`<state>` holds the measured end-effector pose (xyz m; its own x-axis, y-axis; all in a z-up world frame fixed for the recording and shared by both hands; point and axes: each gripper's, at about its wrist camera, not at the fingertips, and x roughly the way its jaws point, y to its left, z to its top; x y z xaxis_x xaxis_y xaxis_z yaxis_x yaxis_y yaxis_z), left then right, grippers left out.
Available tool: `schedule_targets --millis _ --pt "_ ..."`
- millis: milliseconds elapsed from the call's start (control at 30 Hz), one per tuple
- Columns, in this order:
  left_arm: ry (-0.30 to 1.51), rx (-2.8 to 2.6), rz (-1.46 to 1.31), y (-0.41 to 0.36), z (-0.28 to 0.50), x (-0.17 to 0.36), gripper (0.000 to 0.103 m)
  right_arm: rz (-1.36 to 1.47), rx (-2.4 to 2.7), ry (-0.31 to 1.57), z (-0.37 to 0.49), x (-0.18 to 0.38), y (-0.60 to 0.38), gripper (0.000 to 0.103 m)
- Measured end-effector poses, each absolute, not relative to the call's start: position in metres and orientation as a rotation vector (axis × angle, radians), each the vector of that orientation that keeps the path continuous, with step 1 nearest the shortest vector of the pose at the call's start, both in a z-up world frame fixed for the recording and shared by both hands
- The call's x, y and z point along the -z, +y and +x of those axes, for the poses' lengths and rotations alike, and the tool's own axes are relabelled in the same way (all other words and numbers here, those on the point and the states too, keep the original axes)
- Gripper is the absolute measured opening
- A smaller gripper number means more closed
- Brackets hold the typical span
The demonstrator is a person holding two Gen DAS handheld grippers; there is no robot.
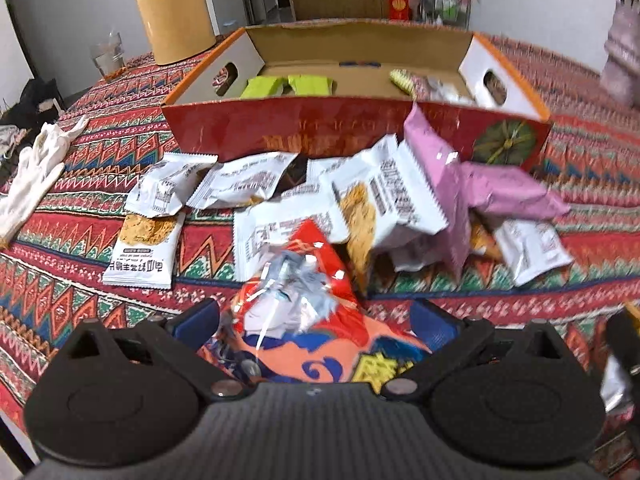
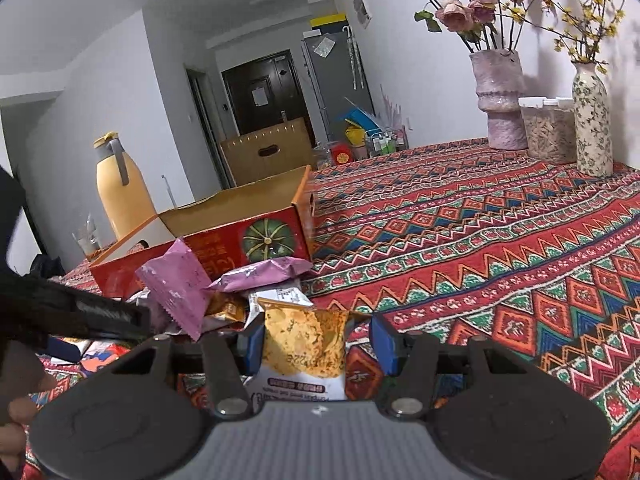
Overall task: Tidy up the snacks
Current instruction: 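Grasp the orange-blue chip bag with the left tool while the right grasps a yellow biscuit packet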
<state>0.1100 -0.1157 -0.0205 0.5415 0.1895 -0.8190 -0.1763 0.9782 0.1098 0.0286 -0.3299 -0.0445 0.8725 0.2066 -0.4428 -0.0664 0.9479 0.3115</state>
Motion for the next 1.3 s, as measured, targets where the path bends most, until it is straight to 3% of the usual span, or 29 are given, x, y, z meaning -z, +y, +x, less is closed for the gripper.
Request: schedule_targets --millis 400,767,1300 --pt "1.001 -0.113 0.172 -0.092 0.097 0.029 0.103 0.294 -0.127 0.5 0.023 0.048 -0.328 0.053" --pt "1.016 -0.117 0.014 -0.086 0.074 0.007 0.103 0.281 -0.12 0.501 0.02 0.047 -0.321 0.053" --pt "1.1 -0.068 -0.022 -0.083 0.07 0.032 0.103 0.253 -0.09 0.496 0.002 0.042 -0.315 0.054"
